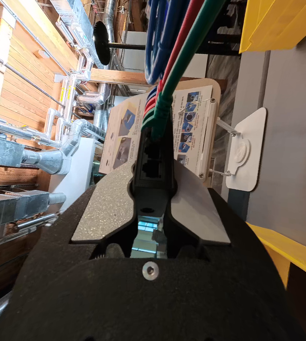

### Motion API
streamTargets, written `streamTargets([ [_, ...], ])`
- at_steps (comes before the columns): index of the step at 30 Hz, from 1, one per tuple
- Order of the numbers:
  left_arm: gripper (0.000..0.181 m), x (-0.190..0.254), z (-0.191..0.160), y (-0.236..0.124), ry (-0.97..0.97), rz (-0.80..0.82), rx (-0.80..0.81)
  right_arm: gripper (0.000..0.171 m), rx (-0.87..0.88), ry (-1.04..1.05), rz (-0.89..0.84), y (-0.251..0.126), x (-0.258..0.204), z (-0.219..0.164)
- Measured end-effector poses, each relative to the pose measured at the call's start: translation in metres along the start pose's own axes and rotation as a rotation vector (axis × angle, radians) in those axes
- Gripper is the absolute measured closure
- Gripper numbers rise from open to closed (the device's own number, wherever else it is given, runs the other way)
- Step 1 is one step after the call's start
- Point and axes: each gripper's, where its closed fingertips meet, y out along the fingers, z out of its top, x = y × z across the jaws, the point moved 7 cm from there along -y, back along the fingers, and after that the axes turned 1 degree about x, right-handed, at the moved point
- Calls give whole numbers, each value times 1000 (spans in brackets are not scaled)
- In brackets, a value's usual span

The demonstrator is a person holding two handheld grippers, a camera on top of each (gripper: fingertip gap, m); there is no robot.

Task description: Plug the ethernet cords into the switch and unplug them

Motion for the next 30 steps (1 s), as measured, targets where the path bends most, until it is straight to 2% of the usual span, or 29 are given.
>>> streamTargets([
  [3, 153, 2, -1, 0, -22, -46, 5, 138, -9, -182, -121, -20, -3, 30],
  [8, 153, 0, -9, 1, -53, -65, -45, 135, -30, -332, -189, -60, -20, 84],
  [10, 152, -2, -15, 1, -70, -67, -92, 136, 21, -345, -134, -75, -34, 105],
  [14, 153, -7, -22, 2, -119, -71, -156, 135, 158, -362, 162, -93, -80, 131],
  [20, 153, -5, -19, 8, -115, -99, -225, 136, 367, -588, 364, -76, -141, 123],
  [26, 153, 6, -19, 15, -92, -146, -278, 137, 336, -809, 433, -49, -166, 82],
  [30, 153, 11, -19, 17, -83, -167, -286, 137, 310, -798, 476, -37, -167, 69],
])
